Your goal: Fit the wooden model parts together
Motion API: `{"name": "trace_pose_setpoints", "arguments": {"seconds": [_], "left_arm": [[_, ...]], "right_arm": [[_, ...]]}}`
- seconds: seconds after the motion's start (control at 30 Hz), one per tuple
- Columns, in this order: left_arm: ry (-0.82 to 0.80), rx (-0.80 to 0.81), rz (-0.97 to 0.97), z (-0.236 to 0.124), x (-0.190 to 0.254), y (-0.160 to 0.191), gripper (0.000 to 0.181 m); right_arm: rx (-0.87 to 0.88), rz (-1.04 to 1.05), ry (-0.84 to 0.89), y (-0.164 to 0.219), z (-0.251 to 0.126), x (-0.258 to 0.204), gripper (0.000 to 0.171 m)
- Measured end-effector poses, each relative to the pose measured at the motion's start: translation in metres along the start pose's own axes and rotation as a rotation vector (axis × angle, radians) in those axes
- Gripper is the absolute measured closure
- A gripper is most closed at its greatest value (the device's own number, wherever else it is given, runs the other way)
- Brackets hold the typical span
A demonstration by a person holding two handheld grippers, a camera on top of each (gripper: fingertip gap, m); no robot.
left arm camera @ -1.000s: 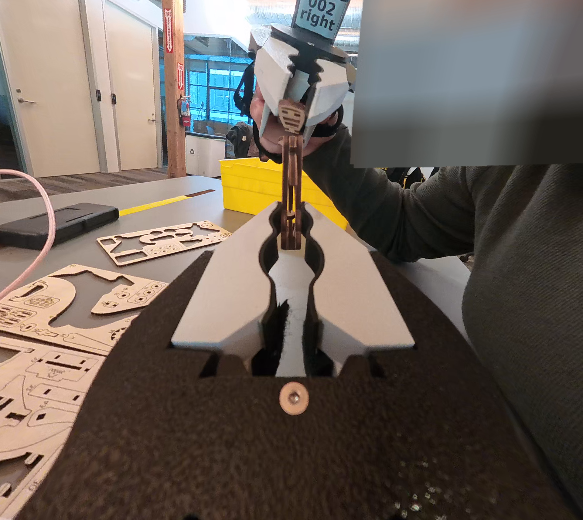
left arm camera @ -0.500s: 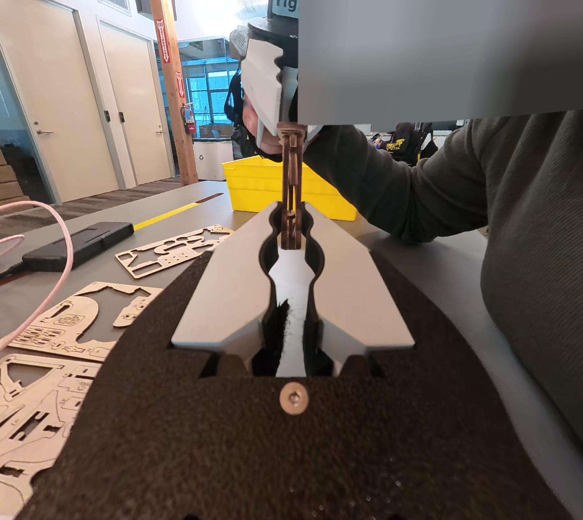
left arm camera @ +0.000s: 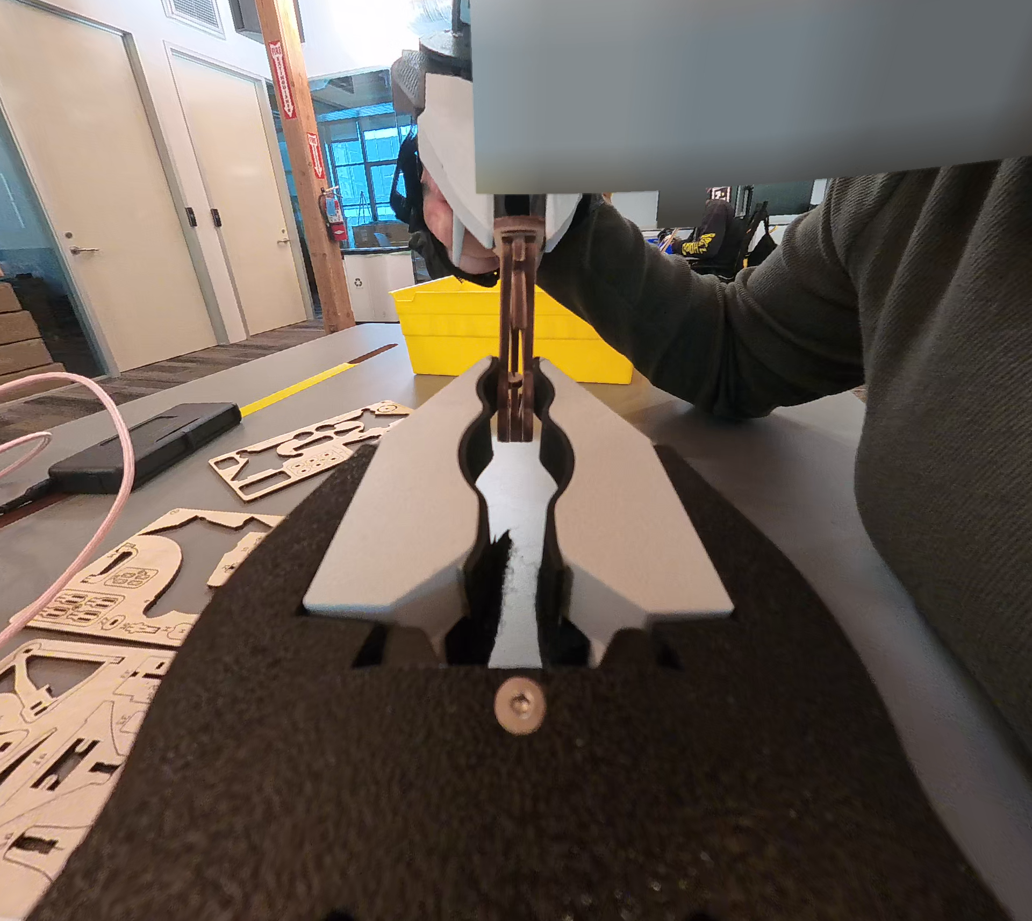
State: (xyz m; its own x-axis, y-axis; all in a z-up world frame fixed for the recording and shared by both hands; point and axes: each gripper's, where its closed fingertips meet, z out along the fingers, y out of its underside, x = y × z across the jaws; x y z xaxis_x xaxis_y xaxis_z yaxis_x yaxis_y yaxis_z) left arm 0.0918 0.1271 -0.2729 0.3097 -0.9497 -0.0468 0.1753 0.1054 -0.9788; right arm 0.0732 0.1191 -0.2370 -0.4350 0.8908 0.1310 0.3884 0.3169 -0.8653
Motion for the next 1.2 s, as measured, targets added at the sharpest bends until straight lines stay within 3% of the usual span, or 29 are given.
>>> {"name": "trace_pose_setpoints", "arguments": {"seconds": [0.73,1.2], "left_arm": [[-0.018,-0.033,-0.033,0.002,-0.004,0.004,0.174],[0.001,0.029,-0.071,0.000,-0.001,-0.004,0.175]], "right_arm": [[-0.003,0.073,-0.003,0.004,0.000,0.005,0.161],[-0.010,0.102,-0.040,0.010,0.009,0.004,0.161]]}}
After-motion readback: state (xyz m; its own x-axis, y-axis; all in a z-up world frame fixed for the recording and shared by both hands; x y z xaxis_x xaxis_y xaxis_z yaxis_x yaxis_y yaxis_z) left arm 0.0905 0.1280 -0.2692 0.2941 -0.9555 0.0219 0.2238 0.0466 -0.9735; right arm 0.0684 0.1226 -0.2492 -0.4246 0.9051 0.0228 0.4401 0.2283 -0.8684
